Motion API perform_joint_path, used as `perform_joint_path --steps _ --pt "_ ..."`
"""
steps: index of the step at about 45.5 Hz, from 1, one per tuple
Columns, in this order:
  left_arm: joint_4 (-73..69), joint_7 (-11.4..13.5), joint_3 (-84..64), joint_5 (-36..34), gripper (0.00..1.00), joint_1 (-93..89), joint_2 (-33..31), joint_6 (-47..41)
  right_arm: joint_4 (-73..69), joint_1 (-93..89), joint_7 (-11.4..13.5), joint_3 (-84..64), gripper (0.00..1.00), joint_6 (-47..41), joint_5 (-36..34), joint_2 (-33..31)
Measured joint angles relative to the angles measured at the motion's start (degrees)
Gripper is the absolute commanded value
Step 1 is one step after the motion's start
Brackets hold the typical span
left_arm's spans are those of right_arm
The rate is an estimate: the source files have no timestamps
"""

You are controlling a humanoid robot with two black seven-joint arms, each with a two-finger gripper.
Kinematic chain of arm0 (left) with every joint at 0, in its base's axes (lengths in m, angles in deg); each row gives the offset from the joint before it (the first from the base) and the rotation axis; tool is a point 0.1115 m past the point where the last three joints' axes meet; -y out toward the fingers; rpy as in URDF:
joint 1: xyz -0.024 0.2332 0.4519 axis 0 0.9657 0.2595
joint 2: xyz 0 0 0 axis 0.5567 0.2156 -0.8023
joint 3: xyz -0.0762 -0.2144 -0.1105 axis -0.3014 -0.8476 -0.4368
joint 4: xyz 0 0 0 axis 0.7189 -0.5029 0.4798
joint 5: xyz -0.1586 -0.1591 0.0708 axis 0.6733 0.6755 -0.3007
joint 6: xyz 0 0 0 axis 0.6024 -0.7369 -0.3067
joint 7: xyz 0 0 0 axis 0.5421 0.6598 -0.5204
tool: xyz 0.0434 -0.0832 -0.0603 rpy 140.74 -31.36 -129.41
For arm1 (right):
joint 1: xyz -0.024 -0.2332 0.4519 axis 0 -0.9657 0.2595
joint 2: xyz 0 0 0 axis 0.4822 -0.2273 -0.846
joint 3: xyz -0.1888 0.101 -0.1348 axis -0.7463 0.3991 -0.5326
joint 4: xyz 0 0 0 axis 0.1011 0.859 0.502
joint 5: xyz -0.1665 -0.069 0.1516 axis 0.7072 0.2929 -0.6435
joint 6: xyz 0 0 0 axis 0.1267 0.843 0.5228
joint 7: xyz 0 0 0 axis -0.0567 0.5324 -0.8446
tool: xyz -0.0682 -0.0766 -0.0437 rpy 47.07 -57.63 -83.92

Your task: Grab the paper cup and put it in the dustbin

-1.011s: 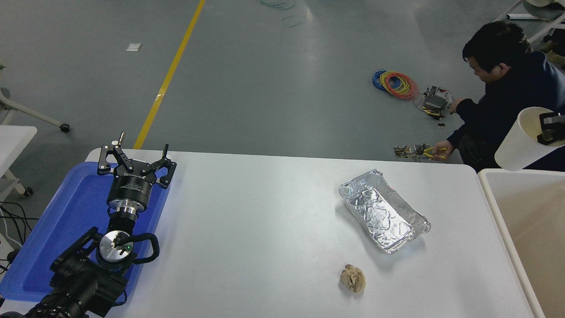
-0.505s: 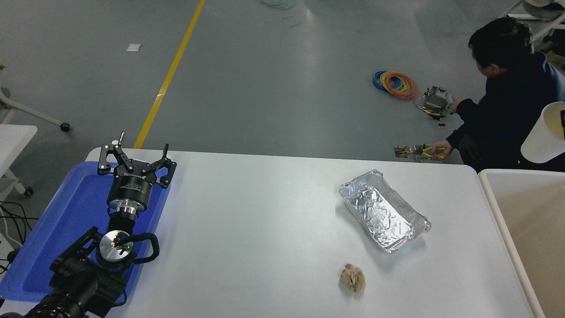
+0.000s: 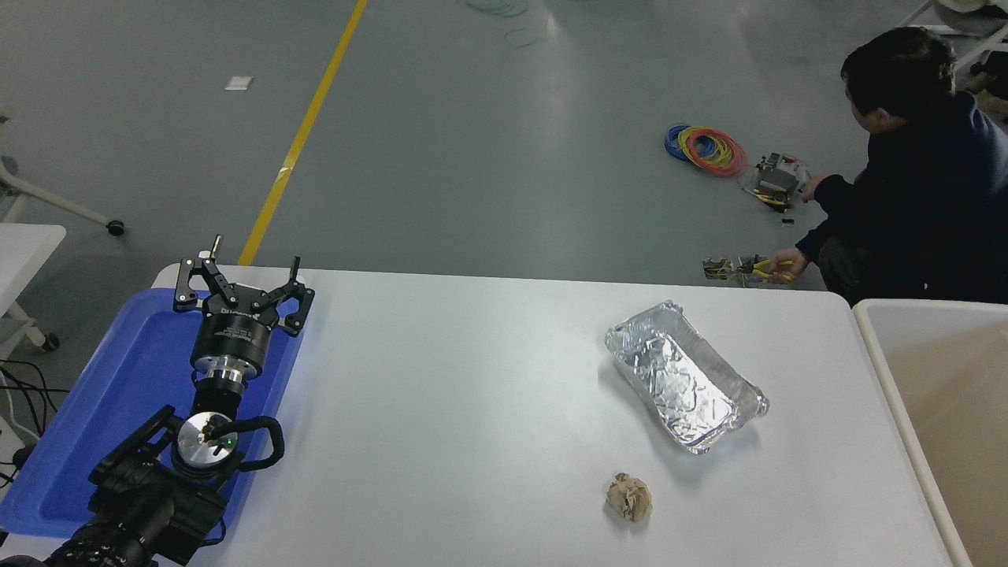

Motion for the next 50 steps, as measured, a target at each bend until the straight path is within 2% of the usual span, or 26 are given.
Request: perform_joint_path --steps 13,21,32,50 --pt "0.00 0.01 0.00 0.00 1.00 0.00 -0.02 0.00 8.82 -14.98 1.03 2.44 0.00 8.20 -7.56 4.96" --pt "0.00 0.02 0.00 -0.01 1.00 0.00 -0.02 0.00 11.45 -21.60 2.48 4.83 0.00 13.21 -11.13 6.98" --pt "0.00 0.02 0.00 -0.01 1.00 0.00 -0.03 0.00 13.21 -28.84 4.62 10.63 0.00 17.22 -13.26 8.87" --pt "-0.01 0.05 0.00 -0.01 1.00 0.00 -0.01 -0.01 13.84 -35.97 5.53 14.46 0.00 20.85 -14.33 11.89"
